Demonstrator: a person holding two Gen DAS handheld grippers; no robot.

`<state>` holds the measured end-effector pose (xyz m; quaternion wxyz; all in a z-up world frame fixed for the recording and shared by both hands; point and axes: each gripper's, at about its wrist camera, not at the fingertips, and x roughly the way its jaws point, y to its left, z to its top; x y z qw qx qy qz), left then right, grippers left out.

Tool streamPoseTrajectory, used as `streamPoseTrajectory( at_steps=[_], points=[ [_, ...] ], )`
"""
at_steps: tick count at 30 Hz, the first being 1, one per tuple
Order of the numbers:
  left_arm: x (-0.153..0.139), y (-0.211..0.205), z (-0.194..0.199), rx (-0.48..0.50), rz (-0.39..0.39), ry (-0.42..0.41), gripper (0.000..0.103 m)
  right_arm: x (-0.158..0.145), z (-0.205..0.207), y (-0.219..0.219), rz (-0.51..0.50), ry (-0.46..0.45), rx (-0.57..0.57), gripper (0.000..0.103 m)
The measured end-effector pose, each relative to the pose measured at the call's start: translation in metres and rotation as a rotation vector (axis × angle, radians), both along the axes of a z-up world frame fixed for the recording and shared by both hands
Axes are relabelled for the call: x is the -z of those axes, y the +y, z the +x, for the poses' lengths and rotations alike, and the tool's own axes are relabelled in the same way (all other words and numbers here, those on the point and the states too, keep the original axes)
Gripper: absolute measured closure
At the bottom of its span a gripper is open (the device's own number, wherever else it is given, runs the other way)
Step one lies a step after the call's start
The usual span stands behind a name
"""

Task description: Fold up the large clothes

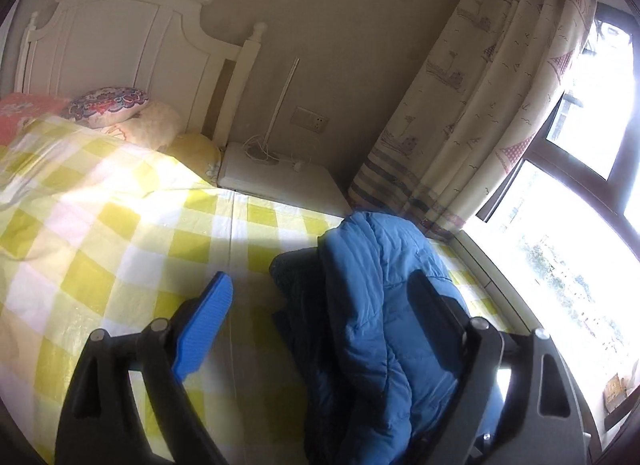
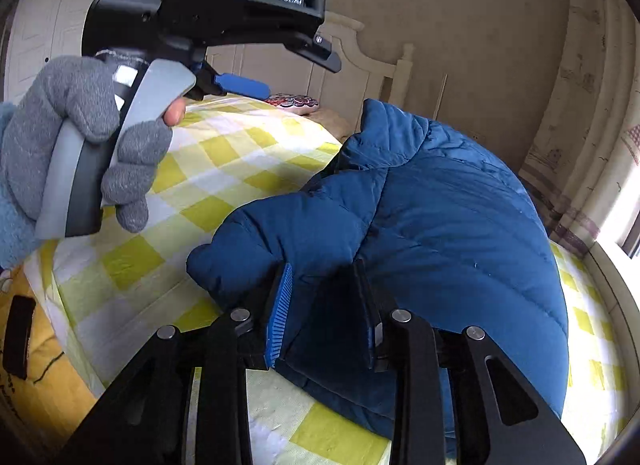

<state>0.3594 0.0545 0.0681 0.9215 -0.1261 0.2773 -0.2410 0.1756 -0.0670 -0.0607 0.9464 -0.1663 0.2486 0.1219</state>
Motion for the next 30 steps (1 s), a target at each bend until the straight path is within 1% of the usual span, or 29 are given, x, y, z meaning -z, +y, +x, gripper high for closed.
streamPoseTrajectory(
  at_steps=[1, 3, 5, 6, 8, 10, 11, 13, 14, 15, 16, 17, 18, 20, 21, 22, 23, 24, 25, 26, 28, 30],
  points=[
    [-0.012, -0.013, 0.002, 0.026, 0.016, -0.008, 0.004, 0.004, -0.002, 0.005, -0.053, -0.011, -0.002, 0.074],
    [-0.022, -0.044, 0.015, 0.091, 0.056, 0.014, 0.003, 0.007, -0.003, 0.012, -0.129, -0.014, -0.010, 0.074],
    [-0.019, -0.079, 0.033, 0.148, 0.111, 0.067, 0.003, 0.008, -0.002, 0.014, -0.152, -0.012, -0.013, 0.074],
    [-0.015, -0.094, 0.042, 0.160, 0.132, 0.082, 0.003, 0.009, -0.002, 0.014, -0.155, -0.015, -0.014, 0.074],
    [-0.002, -0.115, 0.058, 0.147, 0.153, 0.103, 0.003, 0.013, 0.001, 0.012, -0.171, -0.026, -0.014, 0.074],
    [0.018, -0.117, 0.078, 0.116, 0.126, 0.151, 0.003, 0.014, 0.000, 0.011, -0.185, -0.033, -0.011, 0.074],
    [0.034, -0.113, 0.090, 0.088, 0.108, 0.192, 0.003, 0.014, 0.000, 0.010, -0.182, -0.033, -0.011, 0.074],
    [0.076, -0.100, 0.113, 0.037, 0.071, 0.314, 0.006, 0.013, 0.000, 0.007, -0.159, -0.018, -0.025, 0.074],
    [0.095, -0.093, 0.122, 0.036, 0.035, 0.366, 0.006, 0.013, 0.000, 0.005, -0.146, -0.007, -0.037, 0.074],
    [0.107, -0.084, 0.127, 0.050, -0.041, 0.400, 0.005, 0.014, 0.001, 0.004, -0.141, -0.002, -0.043, 0.074],
    [0.115, -0.075, 0.130, 0.054, -0.094, 0.415, 0.006, 0.015, 0.000, 0.004, -0.142, 0.000, -0.046, 0.074],
    [0.118, -0.073, 0.130, 0.059, -0.106, 0.416, 0.006, 0.015, 0.001, 0.005, -0.145, 0.003, -0.048, 0.074],
    [0.119, -0.074, 0.130, 0.063, -0.093, 0.409, 0.006, 0.015, 0.003, 0.004, -0.141, 0.010, -0.054, 0.074],
    [0.120, -0.075, 0.130, 0.063, -0.083, 0.407, 0.006, 0.008, 0.005, -0.004, -0.104, 0.050, -0.100, 0.074],
    [0.120, -0.075, 0.130, 0.062, -0.089, 0.405, 0.005, 0.001, 0.006, -0.012, -0.069, 0.090, -0.157, 0.074],
    [0.121, -0.073, 0.129, 0.060, -0.099, 0.401, 0.005, -0.009, 0.006, -0.023, -0.014, 0.135, -0.222, 0.074],
    [0.122, -0.071, 0.128, 0.056, -0.111, 0.395, 0.005, -0.020, 0.006, -0.040, 0.069, 0.177, -0.291, 0.074],
    [0.122, -0.068, 0.127, 0.051, -0.129, 0.390, 0.006, -0.034, 0.006, -0.061, 0.155, 0.184, -0.334, 0.074],
    [0.123, -0.065, 0.125, 0.044, -0.146, 0.384, 0.007, -0.050, 0.009, -0.084, 0.219, 0.157, -0.341, 0.075],
    [0.123, -0.062, 0.124, 0.037, -0.163, 0.378, 0.008, -0.065, 0.016, -0.106, 0.252, 0.126, -0.313, 0.074],
    [0.122, -0.057, 0.121, 0.021, -0.187, 0.367, 0.010, -0.093, 0.040, -0.146, 0.285, 0.057, -0.222, 0.074],
    [0.122, -0.056, 0.119, 0.001, -0.181, 0.357, 0.011, -0.114, 0.081, -0.177, 0.291, 0.019, -0.133, 0.074]
  ],
)
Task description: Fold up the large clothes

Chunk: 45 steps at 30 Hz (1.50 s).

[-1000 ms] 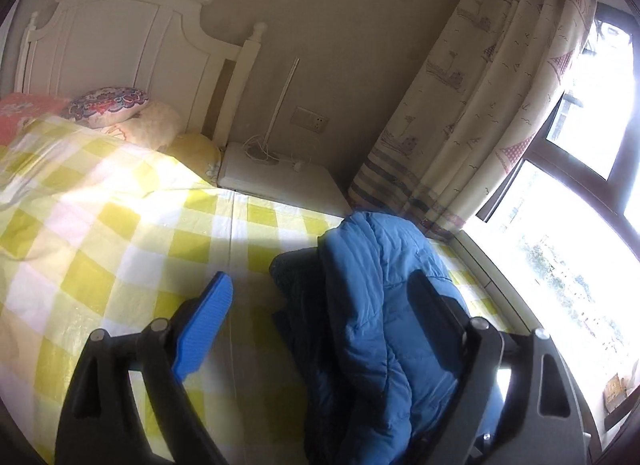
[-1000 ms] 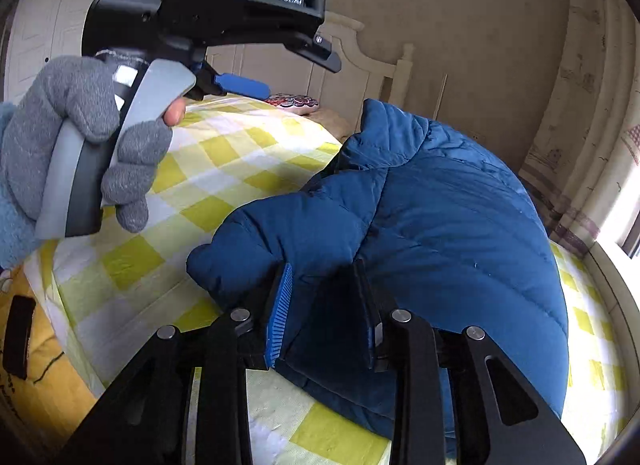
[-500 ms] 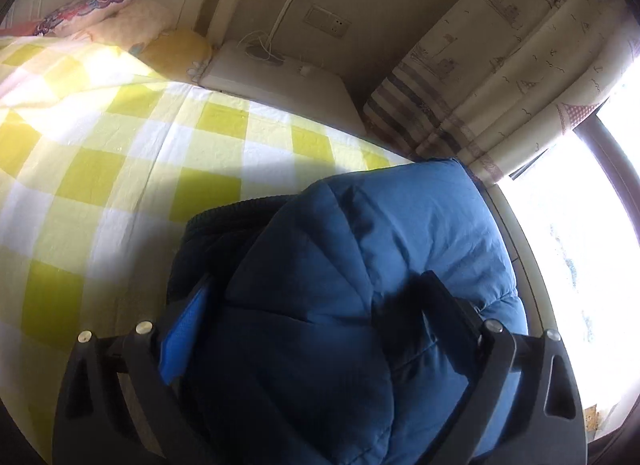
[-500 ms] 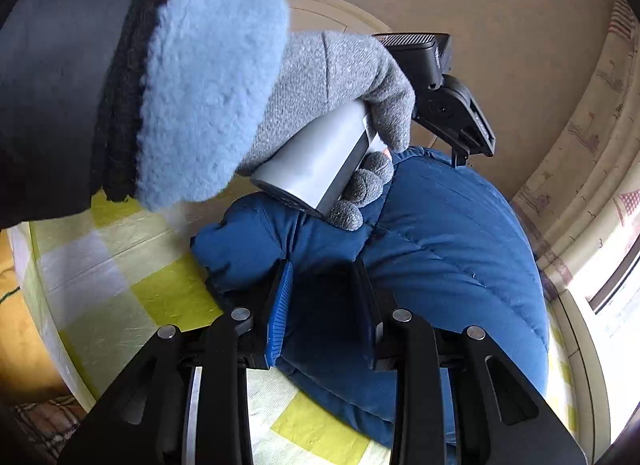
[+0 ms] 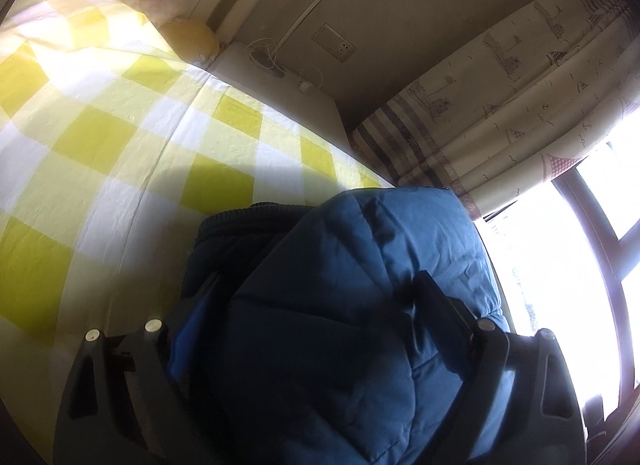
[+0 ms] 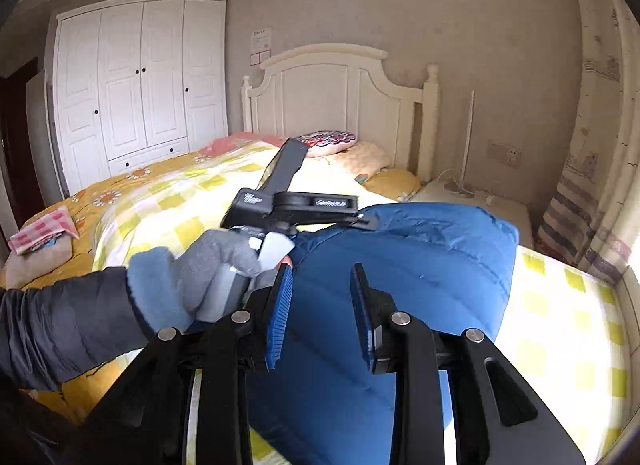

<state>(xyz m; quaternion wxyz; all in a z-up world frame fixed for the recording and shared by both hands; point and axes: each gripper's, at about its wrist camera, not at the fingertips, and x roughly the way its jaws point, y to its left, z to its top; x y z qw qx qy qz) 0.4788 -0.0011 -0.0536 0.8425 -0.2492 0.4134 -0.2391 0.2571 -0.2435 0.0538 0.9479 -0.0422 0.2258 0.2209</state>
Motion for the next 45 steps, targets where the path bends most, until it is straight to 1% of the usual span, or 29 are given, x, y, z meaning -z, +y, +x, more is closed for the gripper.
streamPoseTrajectory(
  at_steps=[3, 5, 7, 8, 9, 10, 11, 12, 13, 18, 20, 22, 23, 24, 25, 27, 28, 30, 33, 34, 35, 36, 37, 38, 40, 41, 43, 44, 45],
  points=[
    [-0.004, -0.002, -0.003, -0.029, 0.051, -0.015, 0.010, -0.015, 0.079, -0.026, 0.019, 0.068, 0.054, 0.074],
    [-0.006, -0.003, -0.006, -0.046, 0.097, -0.025, 0.010, -0.016, 0.126, -0.028, 0.022, 0.121, 0.071, 0.074],
    [-0.009, -0.005, -0.008, -0.060, 0.140, -0.039, 0.010, -0.005, 0.173, -0.024, -0.007, 0.203, 0.079, 0.074],
    [-0.010, -0.007, -0.009, -0.071, 0.167, -0.044, 0.008, 0.009, 0.195, -0.019, -0.059, 0.264, 0.081, 0.073],
    [-0.011, -0.006, -0.010, -0.097, 0.205, -0.041, 0.002, 0.033, 0.216, -0.010, -0.147, 0.344, 0.084, 0.064],
    [-0.011, -0.005, -0.010, -0.108, 0.217, -0.043, 0.002, 0.062, 0.231, -0.001, -0.243, 0.415, 0.084, 0.048],
    [-0.011, -0.004, -0.010, -0.118, 0.222, -0.045, 0.002, 0.086, 0.243, 0.000, -0.256, 0.485, 0.069, 0.043],
    [-0.011, -0.003, -0.009, -0.129, 0.240, -0.044, 0.002, 0.093, 0.250, -0.007, -0.192, 0.512, 0.085, 0.042],
    [-0.011, -0.004, -0.008, -0.132, 0.262, -0.040, 0.002, 0.095, 0.244, -0.008, -0.161, 0.527, 0.102, 0.041],
    [-0.010, -0.004, -0.008, -0.128, 0.282, -0.050, 0.002, 0.076, 0.234, 0.002, -0.274, 0.439, 0.126, 0.042],
    [-0.010, -0.004, -0.011, -0.130, 0.283, -0.054, 0.002, 0.063, 0.241, -0.010, -0.240, 0.390, 0.196, 0.042],
    [-0.010, -0.003, -0.011, -0.132, 0.280, -0.055, 0.002, 0.067, 0.255, -0.029, -0.178, 0.415, 0.270, 0.041],
    [-0.010, -0.003, -0.011, -0.134, 0.279, -0.055, 0.002, 0.080, 0.265, -0.033, -0.163, 0.474, 0.279, 0.041],
    [-0.011, -0.003, -0.012, -0.136, 0.281, -0.056, 0.002, 0.096, 0.272, -0.035, -0.141, 0.548, 0.256, 0.040],
    [-0.011, -0.003, -0.012, -0.136, 0.284, -0.057, 0.002, 0.108, 0.275, -0.034, -0.139, 0.586, 0.242, 0.039],
    [-0.011, -0.005, -0.011, -0.138, 0.295, -0.057, 0.002, 0.107, 0.276, -0.030, -0.166, 0.580, 0.248, 0.037],
    [-0.011, -0.005, -0.012, -0.137, 0.295, -0.057, 0.002, 0.103, 0.275, -0.024, -0.211, 0.566, 0.253, 0.038],
    [-0.011, -0.003, -0.012, -0.138, 0.286, -0.056, 0.002, 0.084, 0.265, -0.009, -0.298, 0.483, 0.265, 0.038],
    [-0.010, -0.001, -0.012, -0.140, 0.279, -0.056, 0.002, 0.051, 0.246, 0.010, -0.193, 0.402, 0.165, 0.037],
    [-0.010, -0.001, -0.012, -0.141, 0.281, -0.056, 0.002, 0.051, 0.246, 0.010, -0.193, 0.402, 0.165, 0.035],
    [-0.010, -0.001, -0.012, -0.141, 0.282, -0.056, 0.002, 0.054, 0.240, 0.033, -0.219, 0.420, 0.072, 0.035],
    [-0.011, -0.001, -0.012, -0.142, 0.282, -0.056, 0.002, 0.066, 0.240, 0.046, -0.292, 0.442, 0.051, 0.034],
    [-0.010, -0.001, -0.013, -0.144, 0.283, -0.055, 0.002, 0.080, 0.242, 0.054, -0.346, 0.466, 0.058, 0.034],
    [-0.010, 0.000, -0.013, -0.146, 0.287, -0.051, 0.002, 0.088, 0.244, 0.054, -0.346, 0.482, 0.067, 0.034],
    [-0.008, 0.001, -0.013, -0.143, 0.288, -0.040, 0.002, 0.083, 0.244, 0.041, -0.260, 0.485, 0.093, 0.034],
    [-0.008, 0.003, -0.014, -0.144, 0.286, -0.039, 0.002, 0.083, 0.244, 0.041, -0.260, 0.485, 0.093, 0.034],
    [-0.007, 0.005, -0.015, -0.139, 0.276, -0.033, 0.002, 0.069, 0.231, 0.024, -0.165, 0.430, 0.137, 0.030],
    [-0.006, 0.008, -0.015, -0.130, 0.262, -0.027, 0.002, 0.051, 0.207, 0.002, -0.050, 0.369, 0.190, 0.029],
    [-0.006, 0.012, -0.016, -0.122, 0.237, -0.016, 0.002, 0.051, 0.207, 0.002, -0.050, 0.369, 0.190, 0.027]
  ],
)
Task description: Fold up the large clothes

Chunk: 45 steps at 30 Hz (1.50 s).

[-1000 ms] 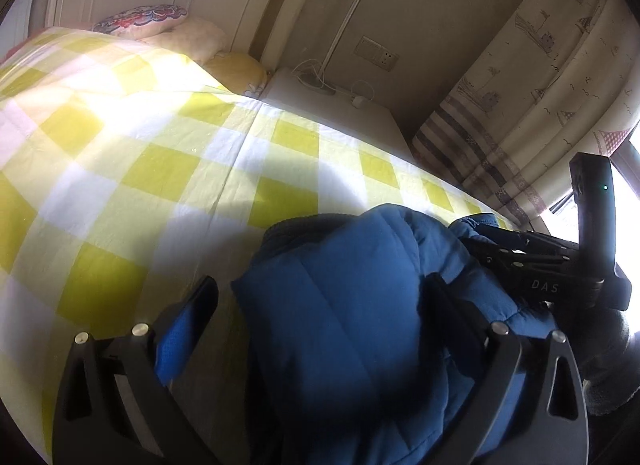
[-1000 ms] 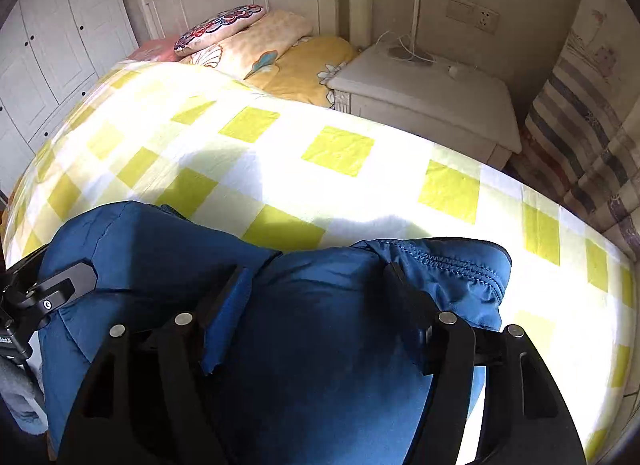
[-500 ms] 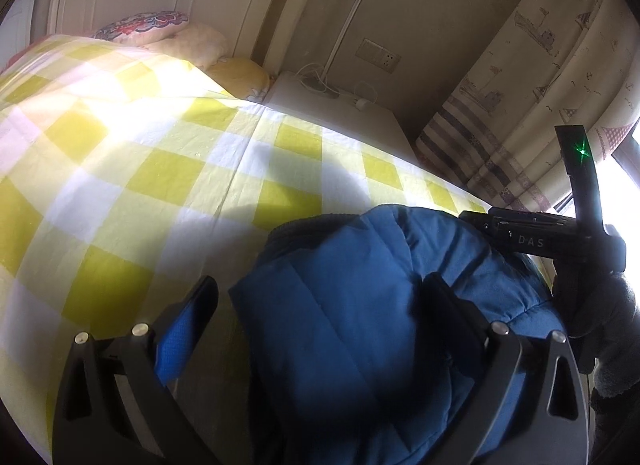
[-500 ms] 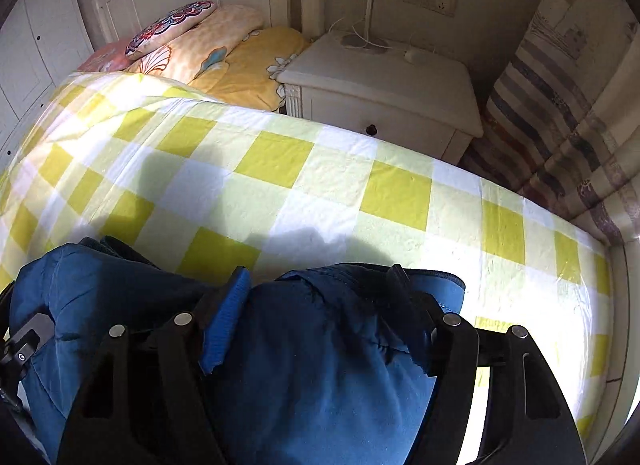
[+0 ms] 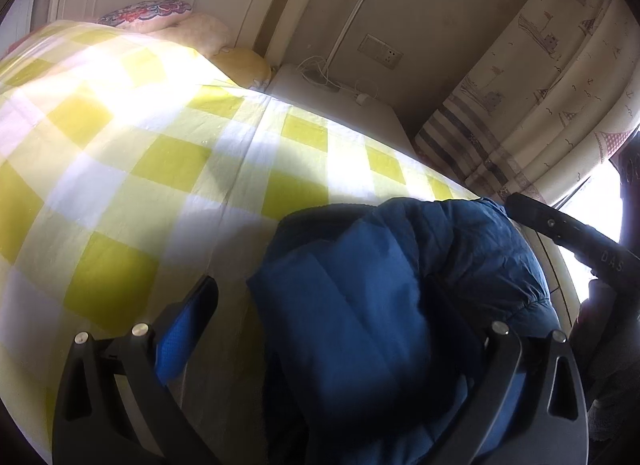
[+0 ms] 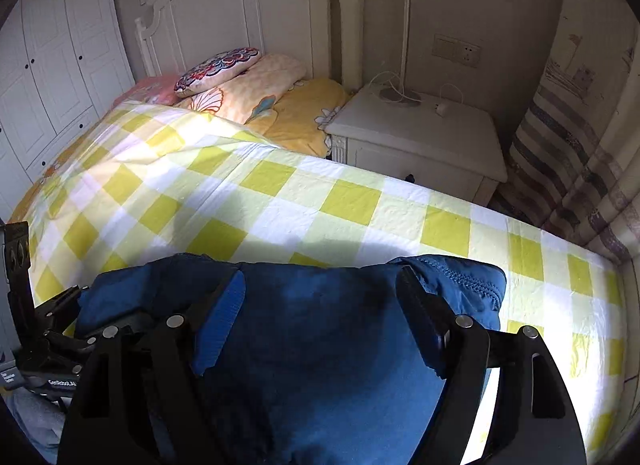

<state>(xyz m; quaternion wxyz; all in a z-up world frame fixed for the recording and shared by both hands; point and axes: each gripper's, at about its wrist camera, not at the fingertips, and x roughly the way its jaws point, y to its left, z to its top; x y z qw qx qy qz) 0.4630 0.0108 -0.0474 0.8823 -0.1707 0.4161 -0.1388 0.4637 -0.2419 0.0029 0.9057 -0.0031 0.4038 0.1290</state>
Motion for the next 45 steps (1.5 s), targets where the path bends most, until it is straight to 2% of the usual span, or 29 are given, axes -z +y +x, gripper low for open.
streamPoseTrajectory(
  at_steps=[1, 2, 3, 4, 6, 7, 9, 12, 14, 17, 18, 19, 20, 21, 24, 25, 27, 29, 30, 31, 33, 34, 36, 38, 40, 43, 45],
  points=[
    [-0.002, 0.006, -0.006, -0.002, -0.026, 0.005, 0.002, -0.009, -0.017, -0.011, 0.050, -0.027, 0.033, 0.025],
    [-0.008, 0.015, -0.018, -0.026, -0.039, -0.016, 0.003, -0.022, -0.060, -0.031, 0.162, -0.061, 0.045, 0.023],
    [-0.014, 0.024, -0.032, -0.053, -0.049, -0.044, 0.003, -0.022, -0.060, -0.031, 0.162, -0.061, 0.045, 0.013],
    [-0.020, 0.034, -0.049, -0.063, -0.076, -0.065, 0.003, -0.026, -0.084, -0.039, 0.202, -0.081, 0.032, 0.008],
    [-0.021, 0.049, -0.077, -0.022, -0.172, -0.052, 0.003, -0.024, -0.132, -0.050, 0.231, -0.102, 0.011, 0.008],
    [-0.018, 0.053, -0.088, 0.013, -0.209, -0.028, 0.003, -0.011, -0.168, -0.062, 0.261, -0.061, 0.002, 0.007],
    [-0.005, 0.054, -0.105, 0.072, -0.238, 0.033, 0.003, -0.001, -0.183, -0.070, 0.287, -0.026, 0.007, 0.007],
    [0.019, 0.044, -0.127, 0.124, -0.261, 0.115, 0.002, 0.034, -0.212, -0.087, 0.423, 0.103, 0.053, 0.006],
    [0.028, 0.040, -0.133, 0.117, -0.283, 0.113, 0.002, 0.057, -0.221, -0.088, 0.520, 0.161, 0.038, 0.006],
    [0.029, 0.030, -0.126, 0.152, -0.287, 0.125, 0.002, 0.078, -0.222, -0.081, 0.691, 0.193, -0.008, 0.007],
    [0.030, 0.027, -0.123, 0.165, -0.290, 0.128, 0.011, 0.078, -0.221, -0.076, 0.687, 0.179, -0.015, 0.011],
    [0.033, 0.024, -0.115, 0.186, -0.339, 0.139, 0.031, 0.074, -0.222, -0.070, 0.655, 0.150, -0.015, 0.016],
    [0.034, 0.023, -0.108, 0.187, -0.377, 0.154, 0.036, 0.069, -0.224, -0.065, 0.624, 0.123, -0.009, 0.020],
    [0.032, 0.020, -0.101, 0.181, -0.375, 0.151, 0.044, 0.064, -0.224, -0.063, 0.599, 0.096, 0.004, 0.025],
    [0.011, -0.004, -0.078, 0.162, -0.260, 0.107, 0.054, 0.054, -0.210, -0.062, 0.539, 0.040, 0.054, 0.031],
    [0.006, -0.013, -0.068, 0.149, -0.228, 0.099, 0.055, 0.052, -0.200, -0.063, 0.518, 0.033, 0.068, 0.031],
    [0.003, -0.021, -0.047, 0.115, -0.218, 0.101, 0.054, 0.051, -0.178, -0.069, 0.528, 0.030, 0.100, 0.031],
    [0.004, -0.020, -0.032, 0.041, -0.226, 0.094, 0.044, 0.054, -0.160, -0.076, 0.554, 0.048, 0.117, 0.027],
    [0.005, -0.019, -0.028, 0.007, -0.216, 0.089, 0.030, 0.054, -0.154, -0.077, 0.543, 0.045, 0.127, 0.023],
    [0.005, -0.018, -0.030, -0.020, -0.204, 0.085, 0.022, 0.052, -0.153, -0.078, 0.513, 0.029, 0.158, 0.014],
    [-0.005, -0.016, -0.047, -0.045, -0.170, 0.019, 0.021, 0.038, -0.166, -0.082, 0.455, -0.018, 0.231, 0.013],
    [-0.014, -0.015, -0.061, -0.061, -0.112, -0.039, 0.013, 0.028, -0.177, -0.080, 0.430, -0.047, 0.248, 0.012],
    [-0.040, -0.014, -0.103, -0.097, 0.003, -0.209, 0.002, 0.008, -0.212, -0.073, 0.351, -0.151, 0.260, 0.012],
    [-0.070, -0.011, -0.159, -0.149, 0.094, -0.415, 0.002, -0.013, -0.255, -0.059, 0.269, -0.281, 0.259, 0.011],
    [-0.093, -0.015, -0.211, -0.216, 0.177, -0.560, 0.002, -0.029, -0.303, -0.037, 0.179, -0.411, 0.248, 0.004],
    [-0.109, -0.026, -0.272, -0.290, 0.263, -0.682, 0.002, -0.036, -0.362, -0.007, 0.066, -0.585, 0.235, 0.004],
    [-0.109, -0.034, -0.299, -0.294, 0.300, -0.713, 0.002, -0.032, -0.391, 0.008, 0.035, -0.641, 0.237, 0.004]
  ],
)
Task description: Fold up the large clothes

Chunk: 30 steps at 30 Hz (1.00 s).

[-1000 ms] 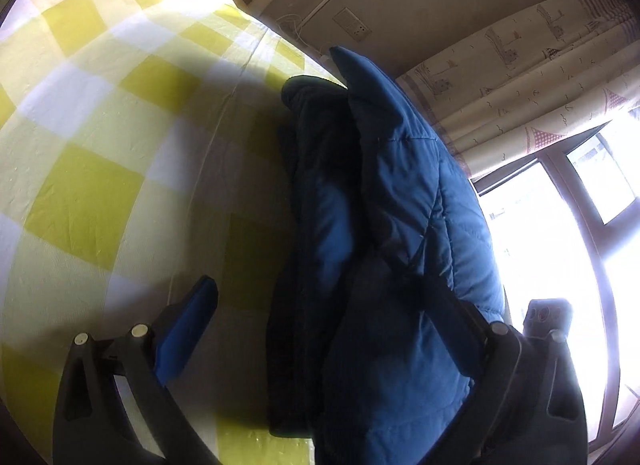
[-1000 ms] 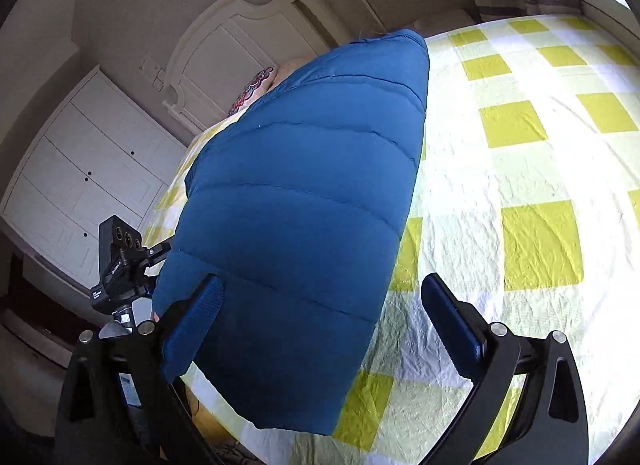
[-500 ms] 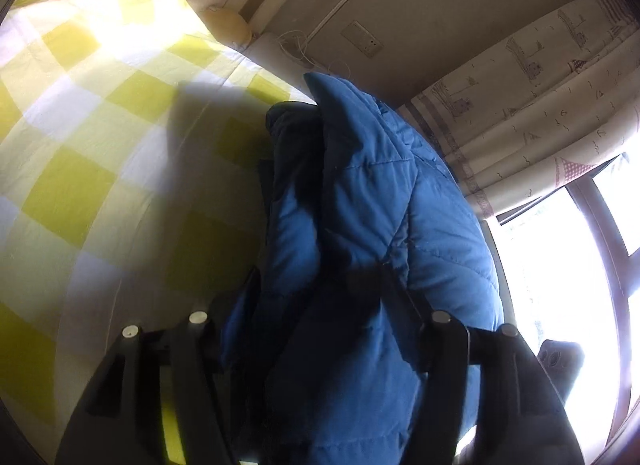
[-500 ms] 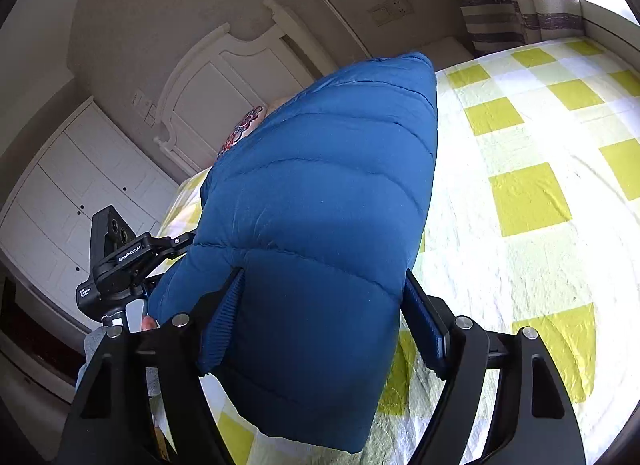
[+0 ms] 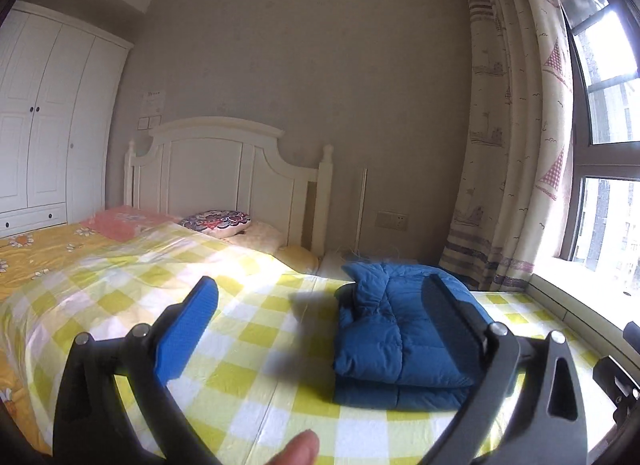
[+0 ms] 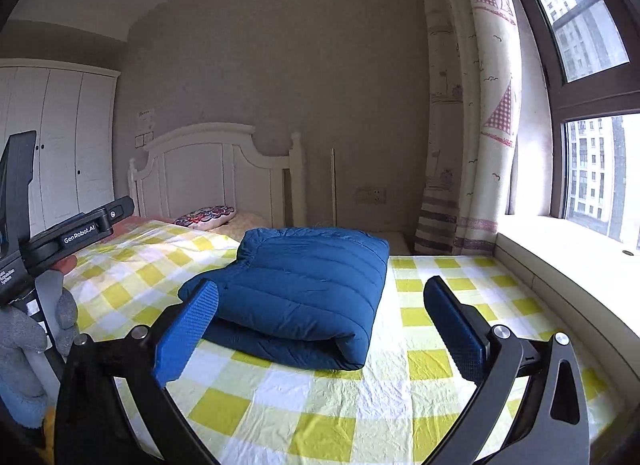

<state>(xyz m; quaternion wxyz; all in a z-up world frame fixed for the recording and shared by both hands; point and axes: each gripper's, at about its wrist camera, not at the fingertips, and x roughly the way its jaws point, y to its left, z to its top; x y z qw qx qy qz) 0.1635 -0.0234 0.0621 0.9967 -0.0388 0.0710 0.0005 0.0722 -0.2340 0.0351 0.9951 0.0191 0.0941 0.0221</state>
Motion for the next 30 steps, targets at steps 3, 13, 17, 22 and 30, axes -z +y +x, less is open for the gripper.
streamPoseTrajectory(
  at_steps=[3, 13, 17, 22, 30],
  points=[
    [0.012, -0.012, -0.029, -0.018, 0.054, 0.033, 0.002, 0.011, -0.023, 0.011, 0.018, 0.013, 0.004, 0.004],
    [0.088, -0.031, -0.089, 0.050, 0.170, 0.148, 0.002, 0.051, -0.054, 0.022, -0.030, 0.059, 0.073, 0.004],
    [0.093, -0.030, -0.095, 0.052, 0.191, 0.143, 0.002, 0.055, -0.057, 0.021, -0.026, 0.070, 0.076, 0.004],
    [0.089, -0.024, -0.098, 0.059, 0.174, 0.131, 0.002, 0.060, -0.062, 0.029, -0.032, 0.084, 0.064, 0.004],
    [0.089, -0.019, -0.098, 0.066, 0.154, 0.143, 0.002, 0.063, -0.065, 0.032, -0.045, 0.086, 0.058, 0.004]
  ],
)
